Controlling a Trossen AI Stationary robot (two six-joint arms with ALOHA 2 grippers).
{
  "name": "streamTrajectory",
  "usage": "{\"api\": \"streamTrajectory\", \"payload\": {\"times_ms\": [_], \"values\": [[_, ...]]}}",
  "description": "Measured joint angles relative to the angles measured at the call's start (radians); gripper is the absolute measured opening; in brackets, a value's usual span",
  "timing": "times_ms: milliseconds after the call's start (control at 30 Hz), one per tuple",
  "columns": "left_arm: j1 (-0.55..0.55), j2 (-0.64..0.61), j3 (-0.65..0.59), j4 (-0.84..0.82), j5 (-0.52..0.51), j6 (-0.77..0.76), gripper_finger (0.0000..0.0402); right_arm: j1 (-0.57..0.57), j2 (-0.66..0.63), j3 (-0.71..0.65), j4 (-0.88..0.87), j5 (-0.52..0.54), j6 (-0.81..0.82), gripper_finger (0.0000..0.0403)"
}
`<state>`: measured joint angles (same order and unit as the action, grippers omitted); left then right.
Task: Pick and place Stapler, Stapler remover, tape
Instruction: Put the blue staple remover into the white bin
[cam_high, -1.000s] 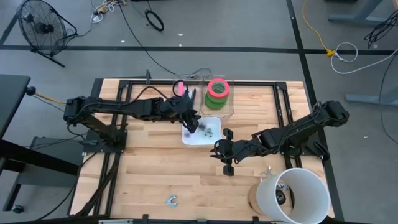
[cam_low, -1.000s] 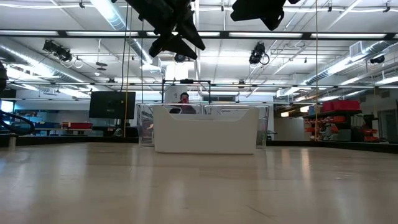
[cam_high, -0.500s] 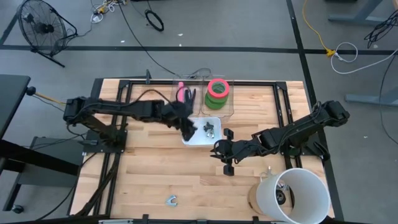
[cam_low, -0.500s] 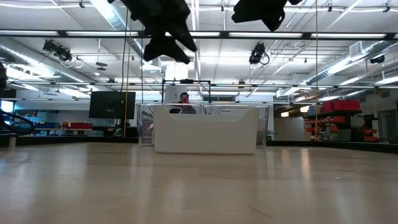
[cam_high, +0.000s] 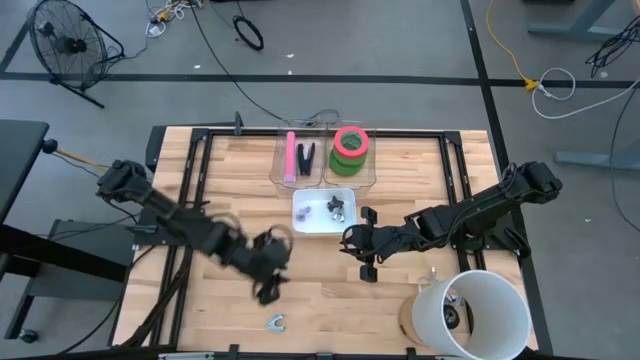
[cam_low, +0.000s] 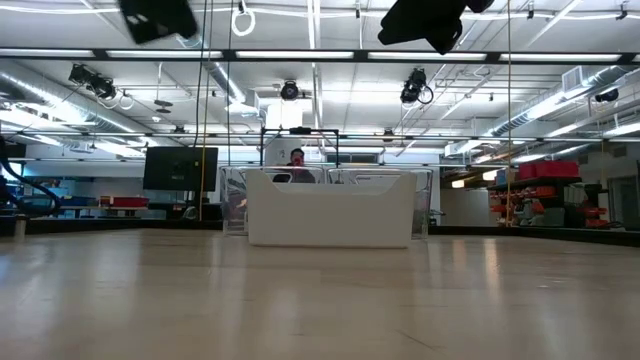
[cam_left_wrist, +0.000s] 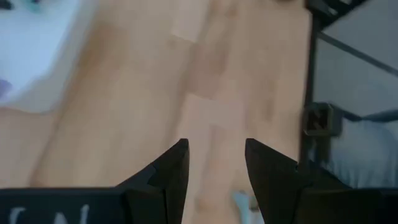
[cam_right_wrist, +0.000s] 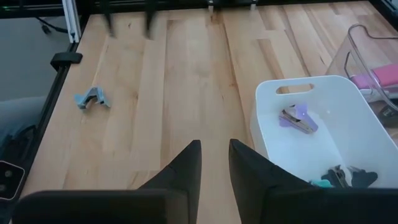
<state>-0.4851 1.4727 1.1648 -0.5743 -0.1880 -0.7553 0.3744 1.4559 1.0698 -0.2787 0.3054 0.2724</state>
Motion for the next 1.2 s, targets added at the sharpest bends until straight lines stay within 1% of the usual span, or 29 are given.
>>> {"api": "streamTrajectory", "payload": {"times_ms": [100,233,333,433,533,700,933,1100,1200], "values": [[-0.129,0.0,0.0,0.002,-0.107,-0.06,0.016,0.0,0.0,0.0,0.0,0.0,0.001,0.0082],[-0.278,0.008,0.0,0.022,-0.26,-0.191,0.016,0.0,0.0,0.0,0.001,0.0,0.003,0.0082],[-0.36,0.047,0.0,0.057,-0.307,-0.229,0.016,0.0,0.0,0.0,0.006,0.0,0.007,0.0082],[-0.406,0.109,0.0,0.099,-0.322,-0.23,0.016,0.0,0.0,0.0,0.01,0.0,0.008,0.0082],[-0.426,0.179,0.0,0.113,-0.328,-0.245,0.016,0.0,0.0,0.0,0.014,0.0,0.008,0.0082],[-0.42,0.267,0.0,0.113,-0.312,-0.283,0.016,0.0,0.0,0.0,0.017,0.0,0.008,0.0082],[-0.399,0.316,0.0,0.106,-0.247,-0.308,0.016,0.0,-0.001,0.0,0.017,0.0,0.008,0.0082],[-0.391,0.333,0.0,0.066,-0.244,-0.334,0.016,0.0,-0.001,0.0,0.017,0.0,0.007,0.0082],[-0.39,0.349,0.0,0.081,-0.255,-0.335,0.016,0.0,-0.001,0.0,0.017,0.0,0.008,0.0082]]}}
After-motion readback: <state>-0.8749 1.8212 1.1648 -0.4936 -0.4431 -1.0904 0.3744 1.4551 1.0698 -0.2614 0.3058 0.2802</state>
